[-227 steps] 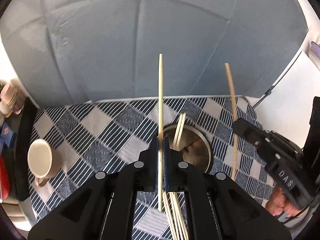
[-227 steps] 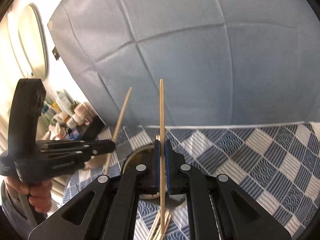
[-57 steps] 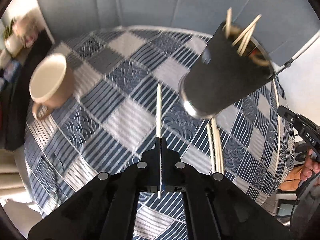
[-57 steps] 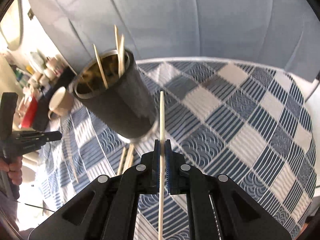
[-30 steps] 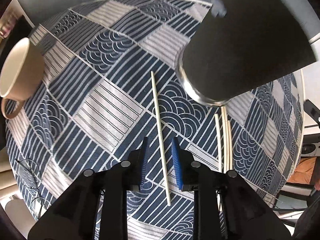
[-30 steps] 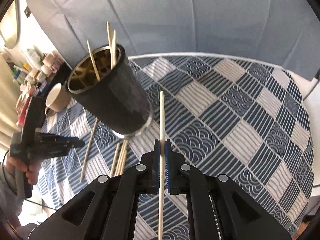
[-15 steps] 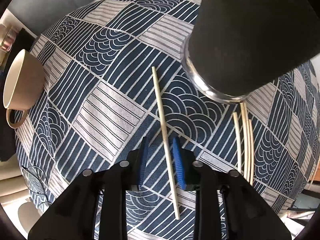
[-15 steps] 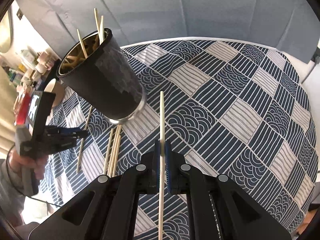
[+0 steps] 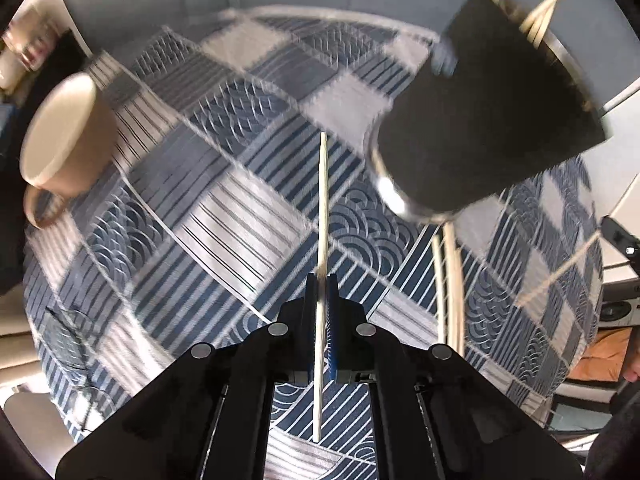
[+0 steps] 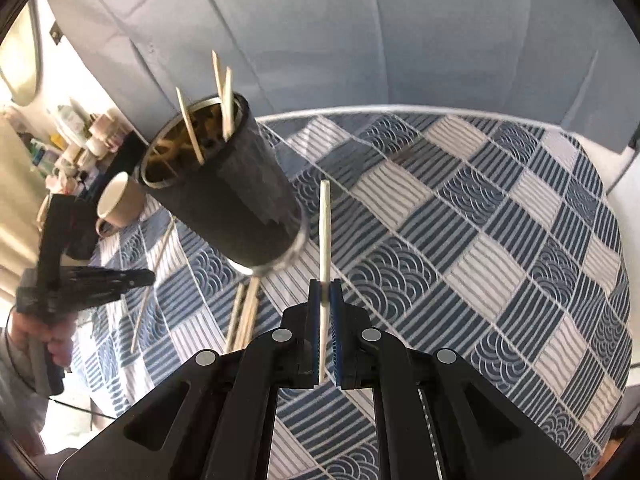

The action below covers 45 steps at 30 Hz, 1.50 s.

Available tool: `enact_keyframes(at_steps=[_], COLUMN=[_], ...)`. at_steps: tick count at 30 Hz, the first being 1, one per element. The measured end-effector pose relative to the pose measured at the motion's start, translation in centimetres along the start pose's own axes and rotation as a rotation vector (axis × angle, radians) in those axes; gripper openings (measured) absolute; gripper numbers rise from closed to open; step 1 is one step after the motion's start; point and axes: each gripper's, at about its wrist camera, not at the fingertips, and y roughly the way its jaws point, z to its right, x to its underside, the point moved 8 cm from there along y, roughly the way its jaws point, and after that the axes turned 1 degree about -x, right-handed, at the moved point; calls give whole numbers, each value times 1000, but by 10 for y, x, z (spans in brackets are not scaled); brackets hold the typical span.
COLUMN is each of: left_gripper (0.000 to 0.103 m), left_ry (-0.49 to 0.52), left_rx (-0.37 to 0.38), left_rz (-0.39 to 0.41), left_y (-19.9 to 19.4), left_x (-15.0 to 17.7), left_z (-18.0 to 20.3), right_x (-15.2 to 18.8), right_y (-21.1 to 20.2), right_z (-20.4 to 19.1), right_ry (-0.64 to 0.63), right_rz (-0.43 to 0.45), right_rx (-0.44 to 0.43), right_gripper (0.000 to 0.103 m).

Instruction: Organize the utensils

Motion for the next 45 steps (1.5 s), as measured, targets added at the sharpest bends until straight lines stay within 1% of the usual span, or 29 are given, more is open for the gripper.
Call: enact_keyframes(at_steps=[3,4,10,15,21,24,27,29,34,36,39,43,45], left_gripper=[4,4,4,4,4,5,5,5,5,5,5,5,5], left_ry=[-7,-6,1,16,47,67,105,119,129,138,134,119,100], left_rx=[15,16,56,111,163,206,234,241,314,337,365,381,425], left_rz=[66,99,232,329,406,437,474,476,496,525,538,538,518], left_y=[-31,-44,-103,-136,-160,-165,-166,-162,-154,-150,-138,-119,-110], left_x=[-10,-15,-57,-82,-114,-130,-142,-149,-164,-170,-173,-171,-166], left_z=[-5,-3,3,22,48,62,77,85,98,101,102,98,95], right_x=[-13,-15,-37,-66,-103,-120,-132,-137,-150,-153,-150,-140,-136], right_y=[-8,-10,-34,-56,-87,-98,-101,-103,-110,-102,-80,-47,-35], right_z=[-9,-12,-26,-37,-56,-69,-76,-80,-84,-84,-84,-84,-82], right_ry=[-23,-28,-64,-94,-144,-177,-194,-207,-219,-217,-216,-216,-214], right_rz=[36,45,125,190,266,295,302,313,341,324,275,198,171], right_rx=[-20,-27,-69,-92,-113,-121,-116,-114,-120,-115,-114,-109,-100], right_gripper=[5,5,5,5,5,5,5,5,5,5,5,5,5])
